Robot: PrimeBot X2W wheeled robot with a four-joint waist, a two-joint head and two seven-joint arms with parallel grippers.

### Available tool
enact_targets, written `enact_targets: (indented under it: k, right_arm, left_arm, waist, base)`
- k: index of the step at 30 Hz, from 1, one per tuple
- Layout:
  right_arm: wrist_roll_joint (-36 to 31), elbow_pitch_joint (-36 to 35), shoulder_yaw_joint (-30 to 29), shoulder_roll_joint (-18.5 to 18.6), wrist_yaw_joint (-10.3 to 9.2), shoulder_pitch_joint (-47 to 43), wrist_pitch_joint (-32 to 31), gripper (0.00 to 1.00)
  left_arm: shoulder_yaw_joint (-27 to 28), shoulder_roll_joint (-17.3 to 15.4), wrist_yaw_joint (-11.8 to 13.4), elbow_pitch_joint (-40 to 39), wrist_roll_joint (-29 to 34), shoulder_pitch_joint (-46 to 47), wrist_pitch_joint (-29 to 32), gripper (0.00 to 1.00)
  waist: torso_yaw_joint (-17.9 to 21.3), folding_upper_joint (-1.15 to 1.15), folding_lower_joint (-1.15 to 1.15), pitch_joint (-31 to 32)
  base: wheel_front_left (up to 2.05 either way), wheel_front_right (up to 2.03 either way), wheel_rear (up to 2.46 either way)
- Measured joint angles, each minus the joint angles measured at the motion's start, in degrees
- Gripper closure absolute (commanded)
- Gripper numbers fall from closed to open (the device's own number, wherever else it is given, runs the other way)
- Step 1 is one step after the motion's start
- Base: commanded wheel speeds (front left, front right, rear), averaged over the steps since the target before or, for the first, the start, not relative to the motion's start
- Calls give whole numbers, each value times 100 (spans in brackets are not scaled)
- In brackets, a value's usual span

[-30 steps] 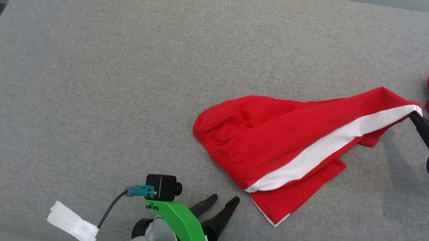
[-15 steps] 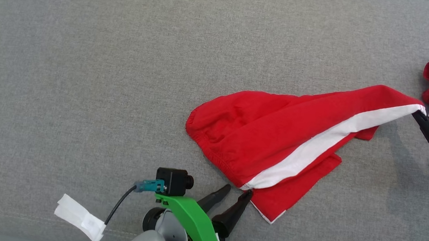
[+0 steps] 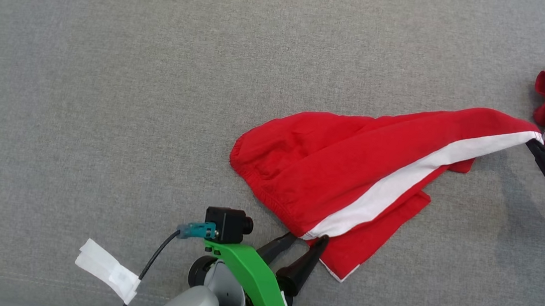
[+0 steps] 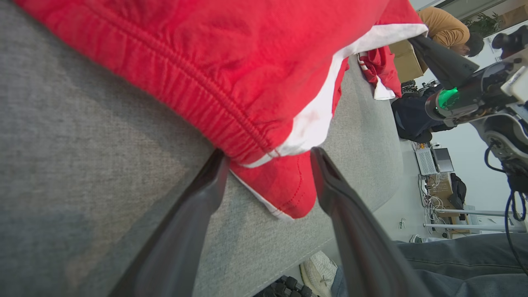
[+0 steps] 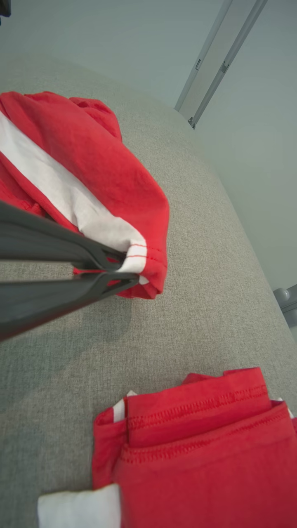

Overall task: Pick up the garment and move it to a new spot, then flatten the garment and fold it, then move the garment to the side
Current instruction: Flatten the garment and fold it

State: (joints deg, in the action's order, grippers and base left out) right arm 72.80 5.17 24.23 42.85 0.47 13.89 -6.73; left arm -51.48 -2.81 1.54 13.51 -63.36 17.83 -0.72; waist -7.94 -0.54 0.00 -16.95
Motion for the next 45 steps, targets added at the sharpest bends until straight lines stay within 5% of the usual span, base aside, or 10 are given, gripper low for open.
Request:
enact_targets:
  k: [5, 8, 10, 12, 27, 35, 45]
  right_arm:
    - [-19, 63, 3, -9, 19, 50, 15, 100]
    - [-19, 75, 1, -11, 20, 78, 15, 100]
    - [-19, 91, 1, -16, 21, 82, 15, 100]
    - [-19, 107, 1, -16, 48, 83, 16, 100]
    - [-103, 137, -56, 4, 181, 243, 123, 100]
    - [-485, -347, -97, 32, 427, 954, 277, 100]
    - [-421, -1597, -159, 237, 568, 1005, 377, 100]
  left_arm:
    - [-58, -2, 18, 48, -65, 98, -89, 0]
    - [-118, 0, 32, 58, -124, 102, -135, 53]
    - [-171, 0, 32, 76, -153, 114, -137, 69]
    - [-226, 0, 32, 88, -160, 139, -144, 100]
    - [-377, -180, -118, -212, -197, 676, 164, 100]
    - [486, -1907, -30, -1045, -159, 1879, 1121, 100]
    - [700, -3027, -264, -2614, -913, 2213, 2519, 100]
  waist:
    - [31, 0, 0, 2]
    - [46, 0, 0, 2]
    - [53, 0, 0, 3]
    - [57, 0, 0, 6]
    - [-16, 0, 0, 138]
    - [-40, 0, 0, 375]
    - [154, 0, 0, 803]
  base:
    - [0, 0, 0]
    - [0, 0, 0]
    - [0, 0, 0]
    - [0, 0, 0]
    - [0, 0, 0]
    - [0, 0, 0]
    - [0, 0, 0]
